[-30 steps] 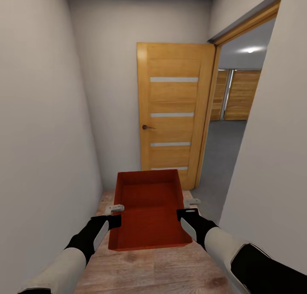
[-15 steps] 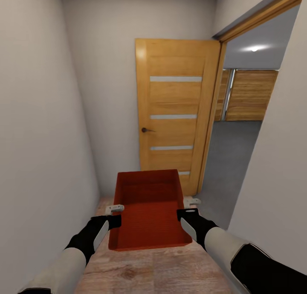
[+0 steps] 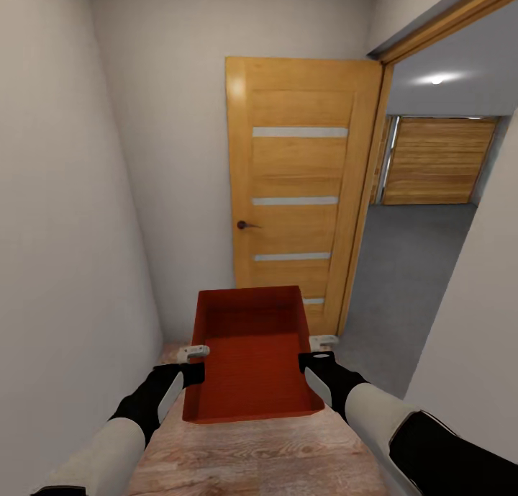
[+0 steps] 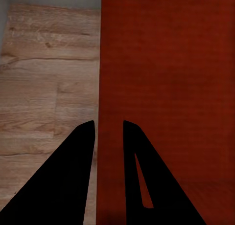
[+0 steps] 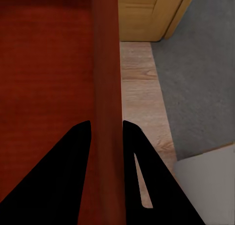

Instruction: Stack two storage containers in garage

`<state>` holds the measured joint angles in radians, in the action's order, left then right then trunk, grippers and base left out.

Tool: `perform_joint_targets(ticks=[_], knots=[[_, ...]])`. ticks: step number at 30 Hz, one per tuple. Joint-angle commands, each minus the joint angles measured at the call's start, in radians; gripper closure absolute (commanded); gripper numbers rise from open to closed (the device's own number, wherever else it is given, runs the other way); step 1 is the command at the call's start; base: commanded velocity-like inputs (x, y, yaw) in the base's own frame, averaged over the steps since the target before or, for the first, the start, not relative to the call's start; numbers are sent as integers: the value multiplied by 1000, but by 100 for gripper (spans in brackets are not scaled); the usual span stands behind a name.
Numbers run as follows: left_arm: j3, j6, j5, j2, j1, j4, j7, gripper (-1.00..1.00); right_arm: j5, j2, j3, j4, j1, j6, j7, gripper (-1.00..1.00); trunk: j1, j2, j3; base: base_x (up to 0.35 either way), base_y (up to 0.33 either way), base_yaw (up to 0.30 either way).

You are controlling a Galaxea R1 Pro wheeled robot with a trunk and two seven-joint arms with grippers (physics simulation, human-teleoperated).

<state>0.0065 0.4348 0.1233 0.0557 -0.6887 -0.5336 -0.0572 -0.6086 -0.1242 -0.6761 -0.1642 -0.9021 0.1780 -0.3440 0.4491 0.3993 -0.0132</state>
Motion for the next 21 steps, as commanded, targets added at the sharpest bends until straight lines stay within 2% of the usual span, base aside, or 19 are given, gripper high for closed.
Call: perform_joint_targets(ticks=[1,10,21], knots=[[7,7,-17,1,0,0,-52,100,-5,0,-14,-14,0,6,-6,100,1,1,0,329,0,0],[7,8,-18,0,0,-6,-52,100,-5,0,-14,-14,0,6,-6,100,1,1,0,306,0,0],[7,8,-19,0,0,-15,-52,100,-5,1,-13,-14,0,7,-6,100,1,1,0,26,0,0]])
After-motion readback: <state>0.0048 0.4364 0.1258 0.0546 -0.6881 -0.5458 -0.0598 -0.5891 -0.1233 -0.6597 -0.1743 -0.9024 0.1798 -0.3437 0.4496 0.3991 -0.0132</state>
